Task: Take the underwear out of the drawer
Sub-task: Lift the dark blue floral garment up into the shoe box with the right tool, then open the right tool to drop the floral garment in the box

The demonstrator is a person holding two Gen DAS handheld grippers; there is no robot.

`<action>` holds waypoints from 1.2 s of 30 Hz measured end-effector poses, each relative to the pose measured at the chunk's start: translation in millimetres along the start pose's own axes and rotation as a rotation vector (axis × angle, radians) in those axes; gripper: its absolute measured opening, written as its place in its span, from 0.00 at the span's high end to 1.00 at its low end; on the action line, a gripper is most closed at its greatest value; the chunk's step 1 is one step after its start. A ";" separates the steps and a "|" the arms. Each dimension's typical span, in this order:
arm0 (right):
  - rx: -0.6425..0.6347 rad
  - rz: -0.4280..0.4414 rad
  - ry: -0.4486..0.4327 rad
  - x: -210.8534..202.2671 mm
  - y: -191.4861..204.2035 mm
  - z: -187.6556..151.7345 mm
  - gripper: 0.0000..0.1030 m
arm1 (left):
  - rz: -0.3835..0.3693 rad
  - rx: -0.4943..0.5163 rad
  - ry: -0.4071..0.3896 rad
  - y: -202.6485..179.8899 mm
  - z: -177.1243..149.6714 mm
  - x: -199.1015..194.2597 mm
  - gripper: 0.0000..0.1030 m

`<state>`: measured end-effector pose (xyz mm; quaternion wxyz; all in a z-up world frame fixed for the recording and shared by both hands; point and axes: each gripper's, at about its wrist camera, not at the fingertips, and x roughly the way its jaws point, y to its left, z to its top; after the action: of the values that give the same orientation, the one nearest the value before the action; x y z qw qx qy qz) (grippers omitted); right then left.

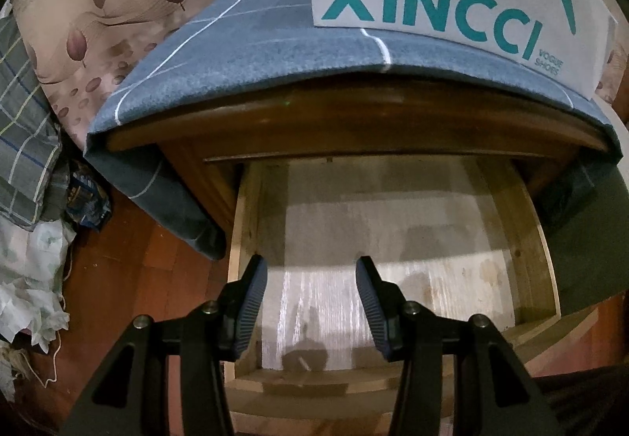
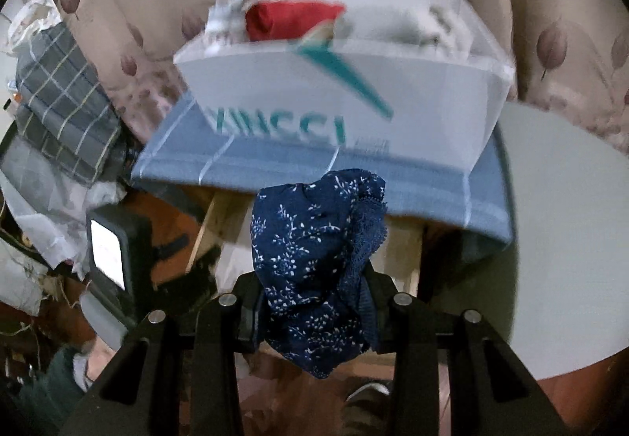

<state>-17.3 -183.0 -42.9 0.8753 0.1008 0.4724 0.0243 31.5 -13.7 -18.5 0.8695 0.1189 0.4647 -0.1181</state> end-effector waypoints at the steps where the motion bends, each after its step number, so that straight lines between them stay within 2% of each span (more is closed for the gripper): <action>1: 0.006 -0.003 -0.016 -7.5 -1.9 8.8 0.65 | 0.003 0.000 0.000 -0.2 -0.1 0.0 0.53; 9: -0.004 -0.064 -0.108 -39.7 -7.1 71.6 0.65 | -0.001 -0.006 0.000 0.1 1.1 -0.1 0.53; 15: -0.022 -0.098 -0.150 -40.2 0.7 115.0 0.65 | -0.005 -0.017 -0.002 3.5 1.8 -1.7 0.53; 23: -0.033 -0.124 -0.109 13.1 16.8 154.7 0.64 | -0.005 -0.024 -0.013 5.5 3.3 -4.6 0.53; 36: -0.047 -0.158 -0.033 75.6 24.6 165.9 0.63 | -0.028 -0.063 -0.011 13.3 5.9 -6.3 0.53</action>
<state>163.8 -174.0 -11.6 0.8843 0.0431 0.4636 -0.0357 36.9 -2.3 -8.8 0.8736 0.0844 0.4649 -0.1164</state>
